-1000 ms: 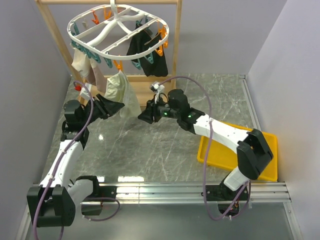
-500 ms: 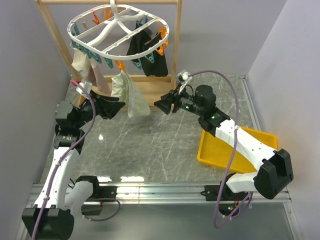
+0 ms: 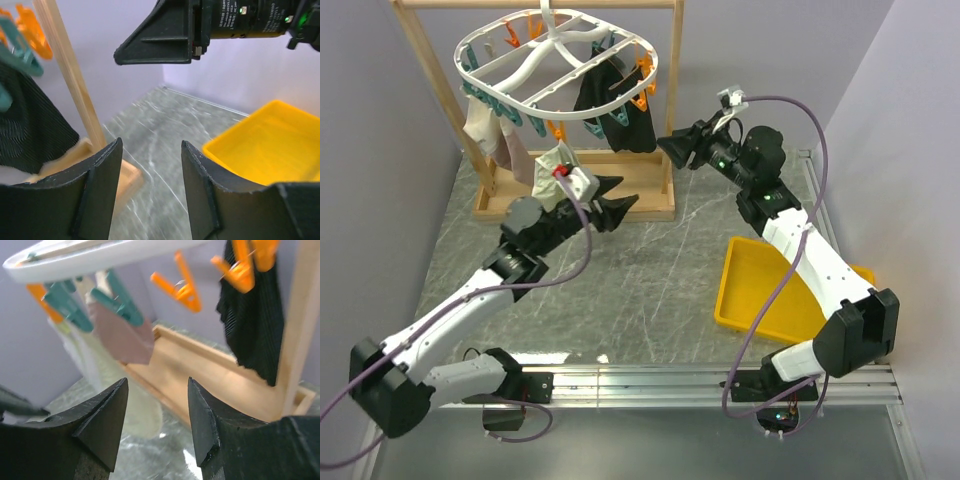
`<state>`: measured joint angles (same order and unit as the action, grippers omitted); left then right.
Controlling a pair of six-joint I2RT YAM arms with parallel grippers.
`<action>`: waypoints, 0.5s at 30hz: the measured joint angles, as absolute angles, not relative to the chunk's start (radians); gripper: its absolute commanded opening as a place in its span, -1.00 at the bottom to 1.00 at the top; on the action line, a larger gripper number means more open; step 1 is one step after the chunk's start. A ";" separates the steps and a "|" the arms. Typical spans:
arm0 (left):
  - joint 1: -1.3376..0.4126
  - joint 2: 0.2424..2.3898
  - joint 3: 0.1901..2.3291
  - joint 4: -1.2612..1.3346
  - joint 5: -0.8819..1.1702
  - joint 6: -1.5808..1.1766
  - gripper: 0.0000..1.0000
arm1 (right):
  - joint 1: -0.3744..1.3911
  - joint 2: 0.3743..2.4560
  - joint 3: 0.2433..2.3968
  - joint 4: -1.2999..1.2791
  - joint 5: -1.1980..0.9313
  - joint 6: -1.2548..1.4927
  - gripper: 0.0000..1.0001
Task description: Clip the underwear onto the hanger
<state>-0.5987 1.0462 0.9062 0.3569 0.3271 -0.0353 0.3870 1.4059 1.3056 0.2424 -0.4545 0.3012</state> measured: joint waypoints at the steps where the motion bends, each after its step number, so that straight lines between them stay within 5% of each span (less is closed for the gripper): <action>1: -0.628 1.073 0.914 0.384 0.287 -0.013 0.12 | 0.377 1.414 1.317 0.244 -0.453 0.304 0.16; 15: -0.678 1.420 0.996 0.808 -0.069 0.041 0.33 | 0.285 1.432 1.345 0.247 -0.451 0.323 0.18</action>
<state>-0.6777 1.4204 0.9962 0.8078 -0.0689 0.0406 0.2848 1.4322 1.3449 0.2470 -0.4511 0.3233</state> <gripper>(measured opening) 0.652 0.588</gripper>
